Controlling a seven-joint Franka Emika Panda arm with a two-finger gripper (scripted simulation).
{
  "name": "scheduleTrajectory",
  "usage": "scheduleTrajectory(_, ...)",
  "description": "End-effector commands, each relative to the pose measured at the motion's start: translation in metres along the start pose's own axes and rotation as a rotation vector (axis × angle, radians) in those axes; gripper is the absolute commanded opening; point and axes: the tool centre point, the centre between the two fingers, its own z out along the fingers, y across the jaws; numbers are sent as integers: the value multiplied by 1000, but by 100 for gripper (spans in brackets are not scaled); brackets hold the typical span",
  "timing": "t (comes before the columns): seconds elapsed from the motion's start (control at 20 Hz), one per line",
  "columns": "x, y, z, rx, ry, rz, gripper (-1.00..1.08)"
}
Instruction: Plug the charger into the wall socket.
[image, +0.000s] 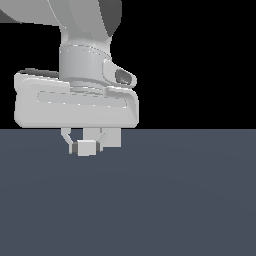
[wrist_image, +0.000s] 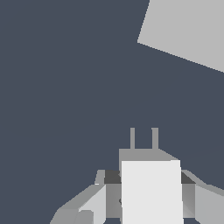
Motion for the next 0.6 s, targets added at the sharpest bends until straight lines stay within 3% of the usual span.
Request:
scheduleTrajectory(0.0,6,3,-7,-6,0,73,-100)
scheduleTrajectory(0.55,21,18,-29,-27,-1,300,-100)
